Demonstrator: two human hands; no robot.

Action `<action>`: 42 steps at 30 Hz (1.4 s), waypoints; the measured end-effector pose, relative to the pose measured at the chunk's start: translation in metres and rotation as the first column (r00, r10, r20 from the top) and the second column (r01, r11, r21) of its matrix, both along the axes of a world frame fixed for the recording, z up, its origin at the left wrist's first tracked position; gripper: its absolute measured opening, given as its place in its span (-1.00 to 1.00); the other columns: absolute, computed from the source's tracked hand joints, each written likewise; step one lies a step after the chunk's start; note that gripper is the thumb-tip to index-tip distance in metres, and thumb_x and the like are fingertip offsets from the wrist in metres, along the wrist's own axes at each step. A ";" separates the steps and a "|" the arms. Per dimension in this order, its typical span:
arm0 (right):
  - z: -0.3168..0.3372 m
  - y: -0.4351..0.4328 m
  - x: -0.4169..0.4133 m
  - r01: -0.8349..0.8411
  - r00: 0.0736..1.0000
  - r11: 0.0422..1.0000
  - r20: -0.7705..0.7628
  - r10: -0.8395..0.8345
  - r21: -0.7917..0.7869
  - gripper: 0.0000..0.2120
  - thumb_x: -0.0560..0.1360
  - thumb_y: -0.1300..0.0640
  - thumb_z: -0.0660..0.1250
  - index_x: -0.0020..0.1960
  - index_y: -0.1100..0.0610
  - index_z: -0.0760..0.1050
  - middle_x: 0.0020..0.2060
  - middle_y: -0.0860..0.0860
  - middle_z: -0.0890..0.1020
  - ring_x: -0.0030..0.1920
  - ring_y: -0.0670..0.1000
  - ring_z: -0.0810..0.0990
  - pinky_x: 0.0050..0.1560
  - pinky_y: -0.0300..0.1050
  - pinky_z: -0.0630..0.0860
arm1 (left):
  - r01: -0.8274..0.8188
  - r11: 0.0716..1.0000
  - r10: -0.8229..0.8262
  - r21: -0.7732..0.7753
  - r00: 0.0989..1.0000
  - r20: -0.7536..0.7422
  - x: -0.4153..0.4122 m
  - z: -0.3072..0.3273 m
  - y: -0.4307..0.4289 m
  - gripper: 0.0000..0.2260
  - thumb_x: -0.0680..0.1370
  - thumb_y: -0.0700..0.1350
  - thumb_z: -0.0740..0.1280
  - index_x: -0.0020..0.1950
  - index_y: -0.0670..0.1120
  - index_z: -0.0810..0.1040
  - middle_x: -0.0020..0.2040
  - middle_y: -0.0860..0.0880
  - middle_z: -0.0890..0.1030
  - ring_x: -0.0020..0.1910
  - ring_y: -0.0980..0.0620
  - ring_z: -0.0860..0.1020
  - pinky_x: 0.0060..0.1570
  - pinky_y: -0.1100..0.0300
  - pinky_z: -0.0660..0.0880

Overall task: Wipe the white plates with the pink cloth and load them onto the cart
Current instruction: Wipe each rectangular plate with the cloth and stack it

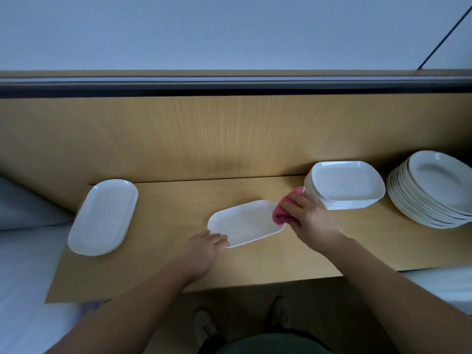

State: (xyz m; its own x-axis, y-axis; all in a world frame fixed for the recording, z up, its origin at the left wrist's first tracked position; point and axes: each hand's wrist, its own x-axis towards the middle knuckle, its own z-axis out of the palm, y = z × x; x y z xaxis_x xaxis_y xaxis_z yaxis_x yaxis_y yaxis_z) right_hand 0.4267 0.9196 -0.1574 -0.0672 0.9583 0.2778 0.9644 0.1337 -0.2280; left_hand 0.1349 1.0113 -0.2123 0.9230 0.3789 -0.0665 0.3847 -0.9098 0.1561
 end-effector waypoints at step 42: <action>0.016 0.052 -0.013 -0.305 0.952 0.947 0.068 0.300 0.102 -0.64 0.39 0.21 0.49 0.17 0.12 0.58 0.15 0.10 0.59 0.15 0.20 0.54 0.04 0.11 0.54 | -0.551 0.439 0.721 -0.710 0.687 -0.087 0.035 0.060 0.026 -0.62 0.50 -0.11 0.36 0.32 -0.02 0.48 0.10 0.06 0.60 0.05 0.07 0.56 0.08 0.09 0.52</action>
State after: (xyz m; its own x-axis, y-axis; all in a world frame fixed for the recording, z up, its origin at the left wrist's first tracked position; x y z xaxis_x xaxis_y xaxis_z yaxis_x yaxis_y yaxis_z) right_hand 0.4141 0.9720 -0.1412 -0.3660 0.8546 0.3684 0.8848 0.4423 -0.1469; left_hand 0.1700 1.0377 -0.1524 0.4571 0.7965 -0.3959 0.6914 -0.0382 0.7215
